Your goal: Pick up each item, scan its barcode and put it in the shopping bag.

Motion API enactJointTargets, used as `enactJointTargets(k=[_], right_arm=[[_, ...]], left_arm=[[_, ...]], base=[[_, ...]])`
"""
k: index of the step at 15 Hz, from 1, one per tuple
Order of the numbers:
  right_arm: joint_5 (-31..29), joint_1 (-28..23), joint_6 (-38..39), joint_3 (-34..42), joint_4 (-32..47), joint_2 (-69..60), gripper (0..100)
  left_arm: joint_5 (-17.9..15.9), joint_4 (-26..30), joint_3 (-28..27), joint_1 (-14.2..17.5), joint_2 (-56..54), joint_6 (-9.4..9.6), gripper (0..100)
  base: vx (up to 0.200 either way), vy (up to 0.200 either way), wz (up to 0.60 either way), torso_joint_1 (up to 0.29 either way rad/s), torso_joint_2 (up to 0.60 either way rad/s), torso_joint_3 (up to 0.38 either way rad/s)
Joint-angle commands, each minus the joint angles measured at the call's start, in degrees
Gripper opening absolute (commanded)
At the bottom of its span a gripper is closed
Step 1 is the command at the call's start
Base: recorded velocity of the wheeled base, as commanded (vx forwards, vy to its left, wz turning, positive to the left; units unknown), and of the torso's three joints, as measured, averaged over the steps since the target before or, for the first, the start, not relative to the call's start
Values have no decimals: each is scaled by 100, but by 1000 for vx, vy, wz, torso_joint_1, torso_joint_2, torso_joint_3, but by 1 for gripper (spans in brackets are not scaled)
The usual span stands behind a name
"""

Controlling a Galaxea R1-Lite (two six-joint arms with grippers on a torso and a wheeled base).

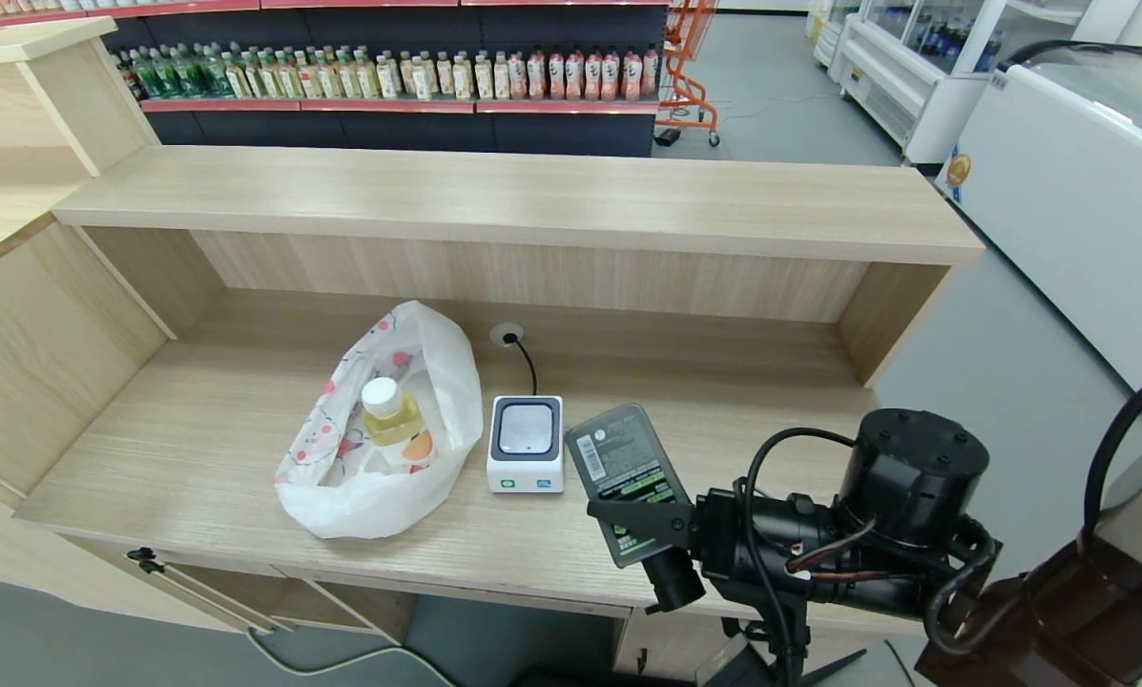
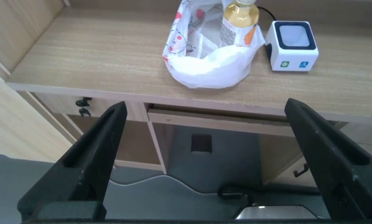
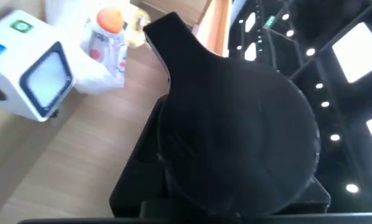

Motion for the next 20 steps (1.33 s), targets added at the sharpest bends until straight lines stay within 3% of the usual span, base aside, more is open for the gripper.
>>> enactJointTargets(k=[1,11,20], right_arm=[[54,95,-27,-31,-53,-6,0],[36,271,-158,-40,-53,302,0],[36,588,0,-734,-61,865,0]], left_arm=[[1,-2,0,0,6,-1,100],[1,-2,0,0,6,-1,100],[1,-2,0,0,6,-1,100]], base=[[0,0,0,0,0,0],[0,0,0,0,0,0],[0,0,0,0,0,0]])
